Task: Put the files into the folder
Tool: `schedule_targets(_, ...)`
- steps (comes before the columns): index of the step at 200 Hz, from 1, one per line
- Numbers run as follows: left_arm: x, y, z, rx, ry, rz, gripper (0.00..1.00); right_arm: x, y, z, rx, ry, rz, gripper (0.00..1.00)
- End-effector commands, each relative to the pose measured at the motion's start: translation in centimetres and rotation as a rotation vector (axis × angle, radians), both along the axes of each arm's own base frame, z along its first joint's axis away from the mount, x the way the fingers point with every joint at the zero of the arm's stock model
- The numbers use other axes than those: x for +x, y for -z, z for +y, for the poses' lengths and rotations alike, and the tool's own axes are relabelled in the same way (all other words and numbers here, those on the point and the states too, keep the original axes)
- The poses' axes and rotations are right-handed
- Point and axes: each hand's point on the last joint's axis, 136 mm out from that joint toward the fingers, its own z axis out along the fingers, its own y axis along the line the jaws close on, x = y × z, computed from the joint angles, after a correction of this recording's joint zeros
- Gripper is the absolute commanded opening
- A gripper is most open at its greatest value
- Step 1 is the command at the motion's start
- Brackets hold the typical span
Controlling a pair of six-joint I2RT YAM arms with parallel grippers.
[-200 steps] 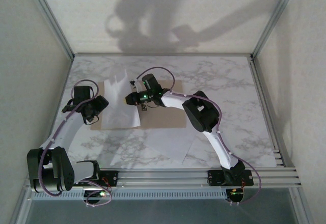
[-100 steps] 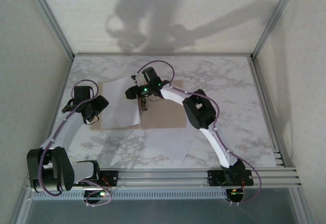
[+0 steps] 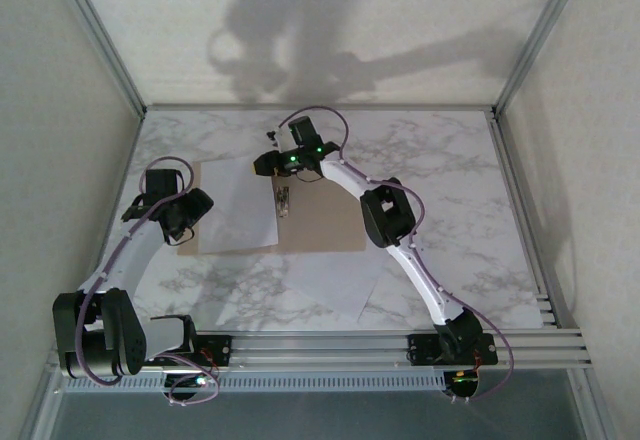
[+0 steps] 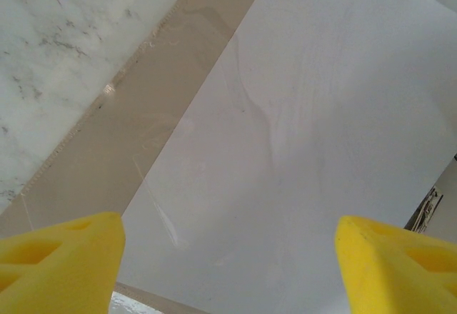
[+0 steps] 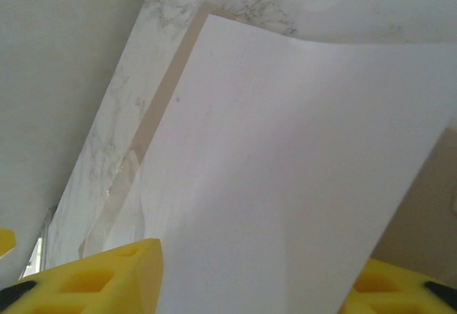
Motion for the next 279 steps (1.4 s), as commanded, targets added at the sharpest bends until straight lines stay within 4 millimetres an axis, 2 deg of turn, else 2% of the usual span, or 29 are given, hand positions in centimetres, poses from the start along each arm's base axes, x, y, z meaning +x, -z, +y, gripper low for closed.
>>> schedule_targets(1, 0.0, -0.4, 0.7, 0.015, -0.025, 0.005, 0.77, -0.9, 0.1, 0.4, 0.017, -0.036, 0.046, 0.51)
schedule_targets(45, -0.1, -0.4, 0.7, 0.012, -0.032, 0.007, 0.77, -1.5, -0.6, 0.7, 0.032, -0.063, 0.038, 0.45)
schedule_targets(79, -0.2, -0.3, 0.7, 0.009, -0.038, 0.008, 0.77, -1.4, 0.6, 0.3, -0.043, -0.03, 0.022, 0.39)
schedule_targets(111, -0.2, -0.2, 0.6, 0.001, -0.039, 0.008, 0.77, -1.5, 0.9, 0.3, -0.071, -0.027, 0.01, 0.35)
schedule_targets(123, -0.2, -0.3, 0.5, -0.003, -0.039, 0.006, 0.77, -1.6, 0.4, 0.5, -0.059, -0.035, 0.009, 0.31)
schedule_targets(157, -0.3, -0.6, 0.6, 0.002, -0.041, 0.002, 0.77, -1.9, -0.5, 0.8, -0.046, -0.046, -0.002, 0.11)
schedule_targets(190, -0.4, -0.6, 0.6, 0.002, -0.044, 0.003, 0.77, -1.7, -2.1, 0.9, -0.032, -0.041, -0.026, 0.0)
schedule_targets(229, -0.6, -0.8, 0.6, 0.001, -0.044, -0.002, 0.77, -1.3, -4.8, 1.0, -0.006, -0.023, -0.059, 0.0)
schedule_targets(279, -0.6, -0.8, 0.5, -0.002, -0.038, -0.002, 0.77, -0.5, -6.6, 0.3, -0.007, 0.035, -0.116, 0.0)
